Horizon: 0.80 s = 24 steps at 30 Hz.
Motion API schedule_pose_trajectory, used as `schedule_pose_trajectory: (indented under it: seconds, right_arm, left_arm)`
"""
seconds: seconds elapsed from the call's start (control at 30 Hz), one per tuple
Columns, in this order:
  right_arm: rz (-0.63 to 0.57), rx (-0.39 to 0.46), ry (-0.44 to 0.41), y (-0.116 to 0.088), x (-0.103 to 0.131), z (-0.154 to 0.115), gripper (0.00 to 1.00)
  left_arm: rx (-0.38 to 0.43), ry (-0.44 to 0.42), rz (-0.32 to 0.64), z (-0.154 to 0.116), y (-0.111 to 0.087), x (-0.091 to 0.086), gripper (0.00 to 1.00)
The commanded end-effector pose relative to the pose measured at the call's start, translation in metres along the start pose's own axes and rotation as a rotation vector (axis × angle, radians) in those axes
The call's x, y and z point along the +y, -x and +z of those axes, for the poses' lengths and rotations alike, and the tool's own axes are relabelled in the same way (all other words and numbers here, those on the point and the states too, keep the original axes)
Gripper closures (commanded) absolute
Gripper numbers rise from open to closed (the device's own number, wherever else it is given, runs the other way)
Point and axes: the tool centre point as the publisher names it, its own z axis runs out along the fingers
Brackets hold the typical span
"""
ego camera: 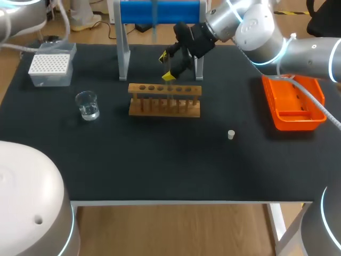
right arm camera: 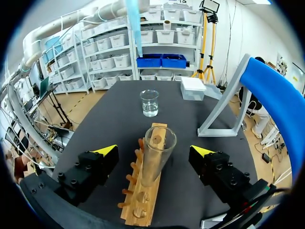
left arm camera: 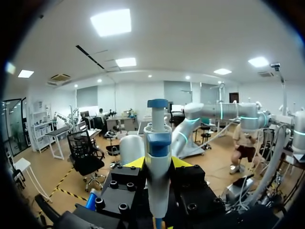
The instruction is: Invert the test tube, pick up the pipette, mount the tip to pipette, aspirate from beaker and dispense into the tube, eject the tip, return the pipette, and cap with the stopper.
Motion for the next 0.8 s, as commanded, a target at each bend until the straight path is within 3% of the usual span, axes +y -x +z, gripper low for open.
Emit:
schedule_pose_trajectory:
  seconds: [0.03, 0.8]
  right_arm:
    - [0.001, 0.002, -0.005, -0.0001, 0.0006, -0.0016, 0.00]
    - [0.001, 0.002, -0.005, -0.0001, 0.0006, -0.0016, 0.00]
  left_arm:
    - [0.065, 0.003, -0.005, 0.0118, 0.0146, -0.0002, 1.00]
    - [0.073, 0.004, -0.019, 0.0180, 0.0192, 0.0047, 1.00]
